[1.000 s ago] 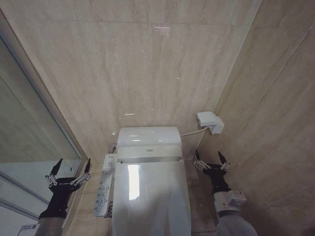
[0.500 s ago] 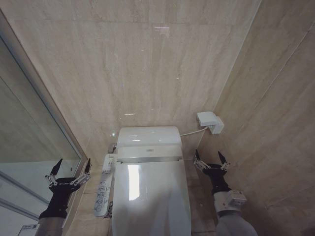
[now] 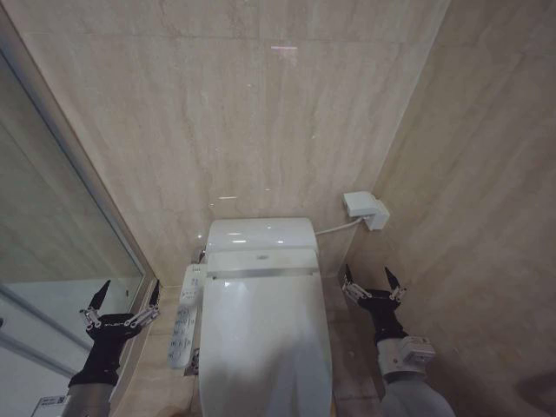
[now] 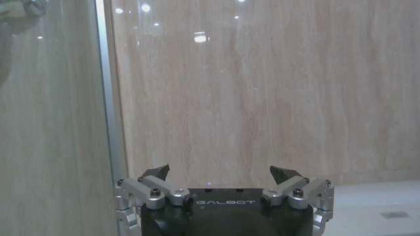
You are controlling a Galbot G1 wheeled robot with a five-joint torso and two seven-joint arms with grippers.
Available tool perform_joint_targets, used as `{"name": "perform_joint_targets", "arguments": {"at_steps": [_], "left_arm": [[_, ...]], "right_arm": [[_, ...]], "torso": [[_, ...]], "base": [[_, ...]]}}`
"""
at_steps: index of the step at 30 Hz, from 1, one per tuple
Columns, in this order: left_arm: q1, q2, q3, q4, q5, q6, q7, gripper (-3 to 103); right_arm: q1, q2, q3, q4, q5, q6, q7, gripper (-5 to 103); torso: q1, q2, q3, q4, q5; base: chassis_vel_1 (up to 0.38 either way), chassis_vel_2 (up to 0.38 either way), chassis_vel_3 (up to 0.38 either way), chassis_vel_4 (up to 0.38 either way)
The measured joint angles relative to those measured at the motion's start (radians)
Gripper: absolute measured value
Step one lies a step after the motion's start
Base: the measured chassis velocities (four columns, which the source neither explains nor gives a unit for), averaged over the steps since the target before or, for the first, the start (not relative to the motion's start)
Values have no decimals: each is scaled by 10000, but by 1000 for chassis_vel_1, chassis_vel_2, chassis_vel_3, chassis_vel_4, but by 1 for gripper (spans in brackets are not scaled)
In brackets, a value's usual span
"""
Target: Open the toilet lid, clean the toilet bowl with a toilet brush, close the toilet lid, and flush.
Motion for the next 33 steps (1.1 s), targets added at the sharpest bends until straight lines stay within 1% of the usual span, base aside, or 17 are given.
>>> {"name": "perform_joint_targets", "arguments": {"at_steps": [6,10,14,17,18,20,21,25,29,33], "left_arm": [[1,0,-1,0,-3,1,0,100],[1,0,-1,0,-4,1,0,100],[6,0,-1,0,-4,1,-1,100],[6,0,-2,0,-4,1,-1,100],[3,0,-1,0,-4,1,0,100],[8,0,-1,0,-4,1,0,100],[0,0,-2,-1,-4,1,-1,100],[-1,0,-2,0,-4,1,-1,100],[-2,1,-2,0,-4,1,0,100],[0,1,-2,0,-4,1,-1,100]], "right_arm": [[-1,-1,0,0,0,0,0,100],[-2,-1,0,0,0,0,0,100],[-5,0,0,0,0,0,0,100],[-9,-1,1,1,0,0,0,100],[-9,-1,2,0,0,0,0,100],[-7,-1,2,0,0,0,0,100],[-5,-1,1,1,0,0,0,100],[4,0,0,1,0,0,0,100],[4,0,1,0,0,0,0,100],[2,0,1,0,0,0,0,100]], "torso": [[-2,1,-1,4,-2],[-3,1,-2,-2,3],[-8,3,-3,3,1],[-13,7,-7,-1,-1],[-14,7,-6,-5,2],[-12,6,-5,5,0],[-5,4,-2,1,-3],[6,-2,2,4,0],[7,-3,3,-1,-2],[0,-2,-1,2,0]], "base": [[234,-219,-206,205],[262,-266,-252,249],[265,-266,-272,251],[193,-164,-193,177],[82,-133,-83,104],[12,-16,-41,52],[0,0,0,0],[0,0,0,0],[23,-24,-29,38],[140,-149,-122,134]]}}
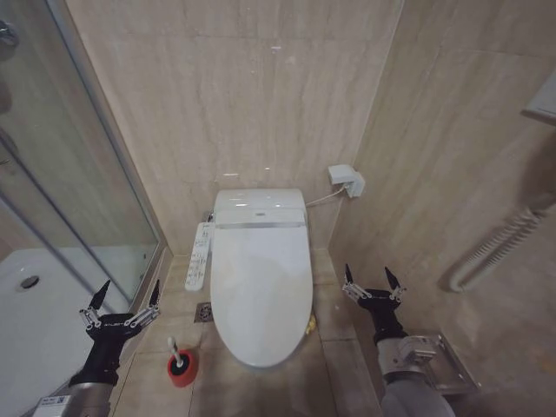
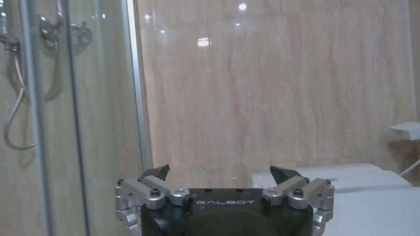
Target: Open the toilet lid, clean the toilet bowl with a toilet brush, close the toilet lid, and flush.
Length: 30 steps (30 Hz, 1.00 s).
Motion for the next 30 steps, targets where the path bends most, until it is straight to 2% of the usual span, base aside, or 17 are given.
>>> {"name": "perform_joint_targets", "arguments": {"at_steps": [12,24,30], "left_arm": [[5,-2,0,0,0,0,0,100],[-2,0,0,0,0,0,0,100],[1,-1,0,0,0,1,0,100]], "right_arm": [[-12,0,0,1,0,0,0,100],[1,0,0,1,0,0,0,100],[-2,0,0,1,0,0,0,100]], "torso": [[-14,9,-6,-1,0],[8,-1,4,-2,-1],[-1,0,0,-1,0]], "base": [[221,-221,-213,208],[-12,2,-1,-15],[110,-117,-128,132]]}}
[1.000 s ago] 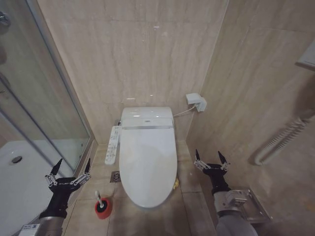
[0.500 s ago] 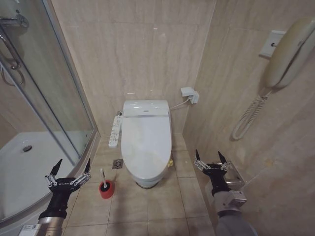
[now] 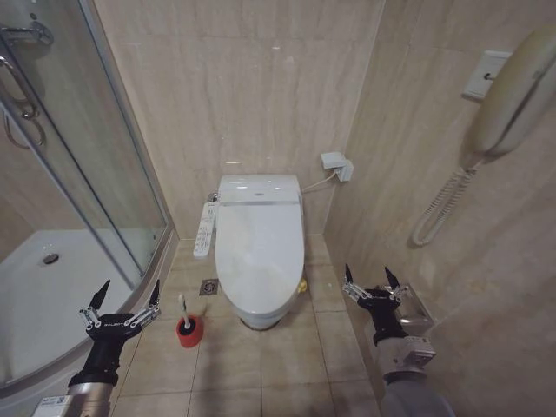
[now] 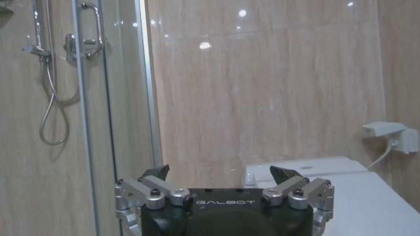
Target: Open the toilet lid, clean the toilet bowl with a toilet brush, close the toilet lid, and flush.
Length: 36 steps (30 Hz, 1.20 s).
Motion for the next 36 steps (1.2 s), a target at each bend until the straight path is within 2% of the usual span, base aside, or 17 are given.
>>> {"name": "perform_joint_targets", "arguments": {"at_steps": [12,36], "left_arm": [[4,-1,0,0,0,0,0,100],[-1,-1,0,0,0,0,0,100]], "right_arm": [[-10,0,0,0,0,0,0,100],[-1,-1,0,0,0,0,0,100]], "torso": [[-11,8,-5,-1,1],[1,2,0,-1,1]], "base": [[171,-174,-179,160],[16,-14,-29,18]]}}
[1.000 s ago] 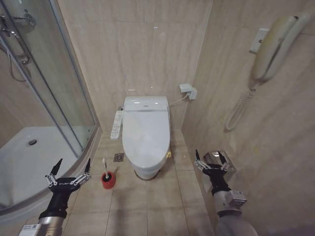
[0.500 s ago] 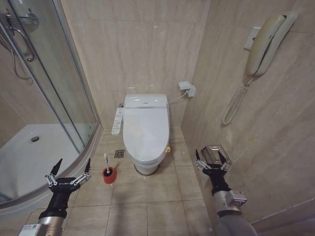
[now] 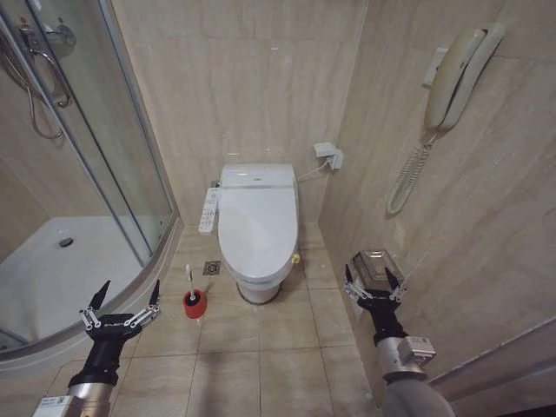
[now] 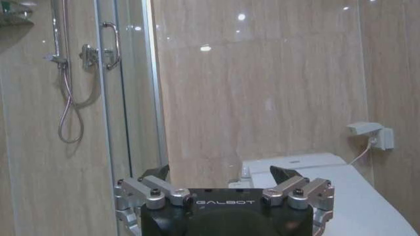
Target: Open the toilet lid, clean the toilet bowl with a toilet brush, close the toilet lid, and flush.
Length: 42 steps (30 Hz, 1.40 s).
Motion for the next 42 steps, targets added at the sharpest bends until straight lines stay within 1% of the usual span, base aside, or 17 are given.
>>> {"name": "perform_joint_targets", "arguments": {"at_steps": [13,17,26,42], "left_arm": [[0,1,-1,0,0,0,0,100],[0,1,1,0,0,1,0,100],[0,1,1,0,0,0,0,100],[0,1,1,0,0,0,0,100]], "right_arm": [[0,2,-2,0,0,0,0,100],[0,1,0,0,0,0,0,100],[1,0,1,0,0,0,0,100],[-2,0,-1,0,0,0,0,100]], "torso": [[-2,0,-1,1,-4],[-3,0,-1,0,-1],[0,-1,0,1,-1],[-2,1,-1,0,-1]], "base": [[53,74,-53,-66],[14,2,-6,-1],[-11,-8,8,2],[63,-65,-64,70]]}}
